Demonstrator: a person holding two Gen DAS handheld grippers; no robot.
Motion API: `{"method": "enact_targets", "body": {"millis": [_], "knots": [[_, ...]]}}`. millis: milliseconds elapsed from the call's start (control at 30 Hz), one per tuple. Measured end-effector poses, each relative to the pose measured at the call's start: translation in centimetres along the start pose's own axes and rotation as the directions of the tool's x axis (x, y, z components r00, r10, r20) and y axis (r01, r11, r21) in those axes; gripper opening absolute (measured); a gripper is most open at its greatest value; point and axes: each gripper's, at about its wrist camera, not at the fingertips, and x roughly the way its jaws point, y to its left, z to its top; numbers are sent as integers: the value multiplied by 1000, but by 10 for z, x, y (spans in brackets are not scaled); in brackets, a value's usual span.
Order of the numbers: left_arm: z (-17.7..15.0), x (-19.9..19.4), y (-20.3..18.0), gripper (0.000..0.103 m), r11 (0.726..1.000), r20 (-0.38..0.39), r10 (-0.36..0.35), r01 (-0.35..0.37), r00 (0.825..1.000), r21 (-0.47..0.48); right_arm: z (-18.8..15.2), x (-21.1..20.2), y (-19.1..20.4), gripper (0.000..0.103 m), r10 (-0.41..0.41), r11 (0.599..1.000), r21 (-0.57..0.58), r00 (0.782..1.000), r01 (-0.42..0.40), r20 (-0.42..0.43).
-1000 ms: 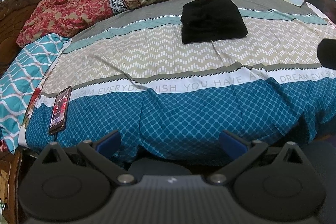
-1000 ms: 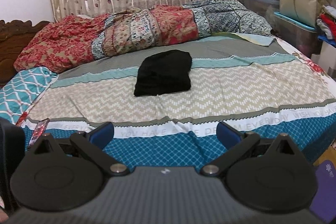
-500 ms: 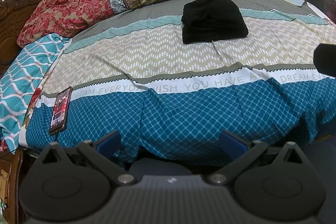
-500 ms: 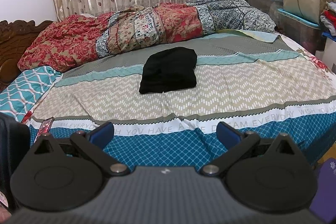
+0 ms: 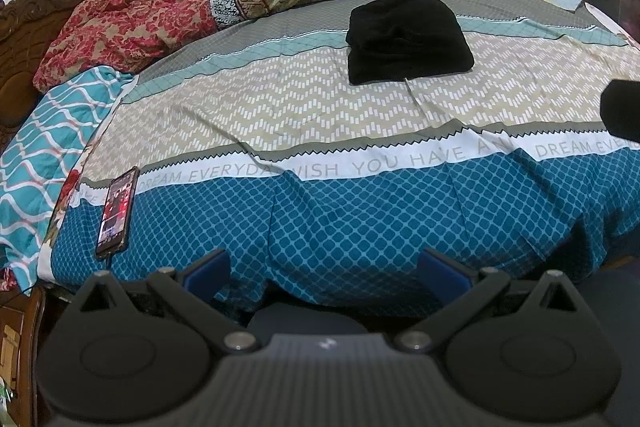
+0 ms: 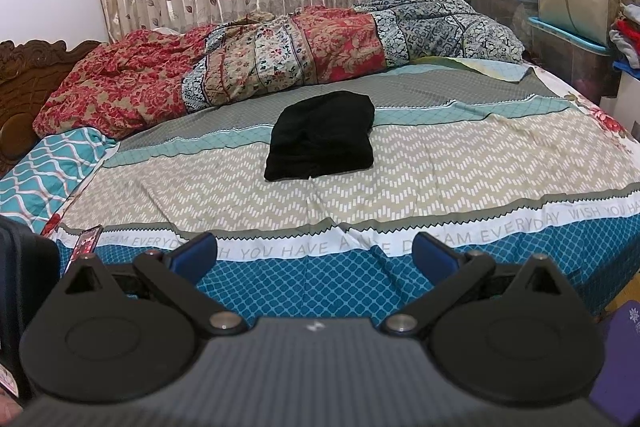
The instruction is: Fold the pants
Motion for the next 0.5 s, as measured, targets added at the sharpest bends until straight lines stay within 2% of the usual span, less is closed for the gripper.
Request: {"method": "enact_targets", "body": {"millis": [500], "knots": [[0, -1, 2, 103, 1000, 9, 0, 0, 1000, -2, 1, 0, -2, 103, -2, 1000, 10, 1000, 2, -2]]}}
